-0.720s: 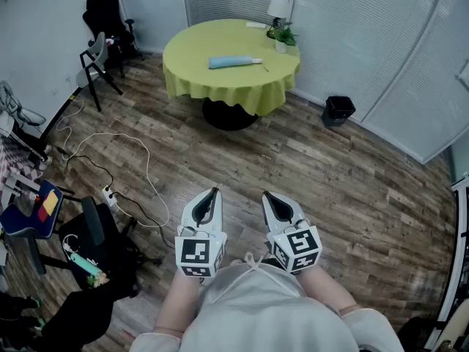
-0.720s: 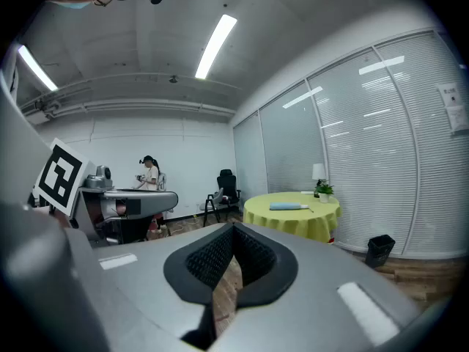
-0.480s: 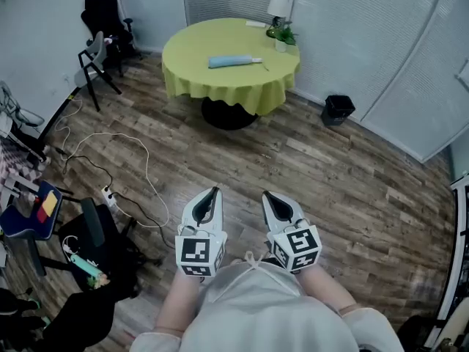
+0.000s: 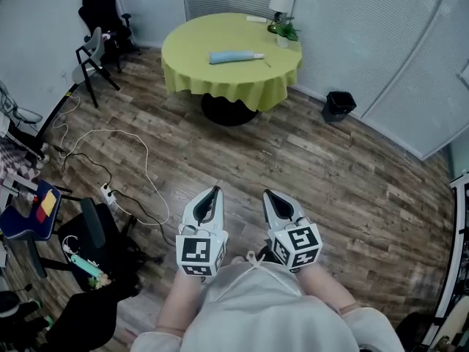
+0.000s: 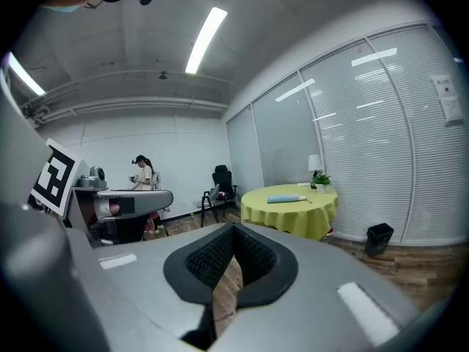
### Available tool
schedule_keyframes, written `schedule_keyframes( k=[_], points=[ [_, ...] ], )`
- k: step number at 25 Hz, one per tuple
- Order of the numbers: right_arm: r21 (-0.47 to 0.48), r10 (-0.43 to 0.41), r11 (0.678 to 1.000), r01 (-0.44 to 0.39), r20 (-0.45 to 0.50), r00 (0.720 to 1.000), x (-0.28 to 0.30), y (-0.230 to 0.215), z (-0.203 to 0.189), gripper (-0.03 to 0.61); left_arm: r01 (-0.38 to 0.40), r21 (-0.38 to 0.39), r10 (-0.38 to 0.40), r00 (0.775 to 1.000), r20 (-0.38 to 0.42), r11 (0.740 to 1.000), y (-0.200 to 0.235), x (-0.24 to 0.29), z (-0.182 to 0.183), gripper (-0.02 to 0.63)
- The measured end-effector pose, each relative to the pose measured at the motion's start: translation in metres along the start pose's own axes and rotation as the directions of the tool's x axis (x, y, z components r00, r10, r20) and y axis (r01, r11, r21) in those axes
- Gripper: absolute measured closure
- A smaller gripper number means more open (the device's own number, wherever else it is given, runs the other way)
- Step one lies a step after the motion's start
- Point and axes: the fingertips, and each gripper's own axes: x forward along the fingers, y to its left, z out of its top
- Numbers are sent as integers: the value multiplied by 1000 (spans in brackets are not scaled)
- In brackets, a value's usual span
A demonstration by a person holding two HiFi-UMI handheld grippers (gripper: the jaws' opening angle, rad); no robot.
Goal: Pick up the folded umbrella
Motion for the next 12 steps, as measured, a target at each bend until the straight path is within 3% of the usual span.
schedule_keyframes(
  k=[12],
  points=[
    [20,42,999,-41,-70,997,63,-43,-19,578,-82,-70,78,995,-62,994,36,60,-29,607]
  ],
)
